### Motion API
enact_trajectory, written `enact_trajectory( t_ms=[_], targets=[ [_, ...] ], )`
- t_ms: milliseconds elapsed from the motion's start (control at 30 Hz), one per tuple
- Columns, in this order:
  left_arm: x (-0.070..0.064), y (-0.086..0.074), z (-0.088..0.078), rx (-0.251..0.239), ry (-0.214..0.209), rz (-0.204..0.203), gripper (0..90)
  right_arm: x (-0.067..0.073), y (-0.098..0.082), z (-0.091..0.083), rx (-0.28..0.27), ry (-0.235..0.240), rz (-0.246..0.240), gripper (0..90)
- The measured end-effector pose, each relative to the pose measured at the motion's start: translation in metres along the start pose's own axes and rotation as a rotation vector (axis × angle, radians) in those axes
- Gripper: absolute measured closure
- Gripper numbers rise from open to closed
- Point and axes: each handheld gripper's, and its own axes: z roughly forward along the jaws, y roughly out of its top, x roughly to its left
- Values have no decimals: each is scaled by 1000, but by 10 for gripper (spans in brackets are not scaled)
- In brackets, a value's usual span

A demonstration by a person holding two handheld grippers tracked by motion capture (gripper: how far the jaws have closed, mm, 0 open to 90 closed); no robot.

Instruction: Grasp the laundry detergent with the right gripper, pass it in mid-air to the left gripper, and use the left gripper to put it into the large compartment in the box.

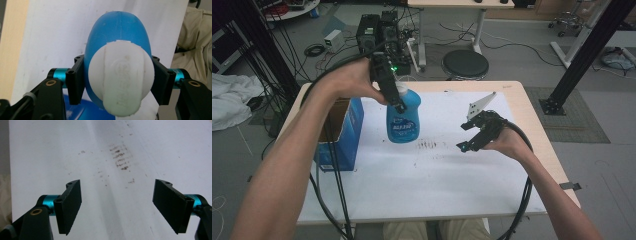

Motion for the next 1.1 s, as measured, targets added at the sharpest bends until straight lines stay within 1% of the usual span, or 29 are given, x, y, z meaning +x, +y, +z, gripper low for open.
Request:
enact_trajectory(
  t_ms=[33,67,133,167,200,333,367,433,567,667,733,833,967,1100],
  targets=[
    [1,-2,-6,-2,5,-18,381,0,-2,-2,5,-9,2,223],
    [3,-5,-12,1,11,-27,382,0,-4,-4,12,-17,3,222],
    [7,-11,-24,-10,20,-58,382,0,-8,-7,33,-39,4,222],
    [9,-14,-29,-17,23,-67,382,0,-10,-9,40,-48,5,222],
    [11,-18,-37,-34,30,-90,382,1,-12,-10,52,-55,11,222],
    [22,-37,-61,-64,39,-160,381,0,-22,-17,78,-95,17,221],
    [24,-40,-64,-68,41,-174,382,0,-25,-19,83,-103,23,221],
    [28,-49,-73,-67,53,-202,381,0,-30,-21,95,-115,27,220],
    [33,-65,-88,-58,90,-252,381,-2,-40,-27,126,-135,47,217],
    [37,-79,-96,-56,104,-282,381,-3,-46,-29,147,-157,68,128],
    [39,-88,-101,-54,111,-300,381,-4,-50,-31,161,-168,68,128],
    [42,-101,-108,-68,131,-335,382,-3,-54,-34,166,-178,76,128],
    [46,-116,-112,-36,148,-368,381,-3,-59,-33,175,-186,84,128],
    [50,-127,-112,-23,156,-392,382,-3,-63,-29,182,-183,86,128]
  ],
)
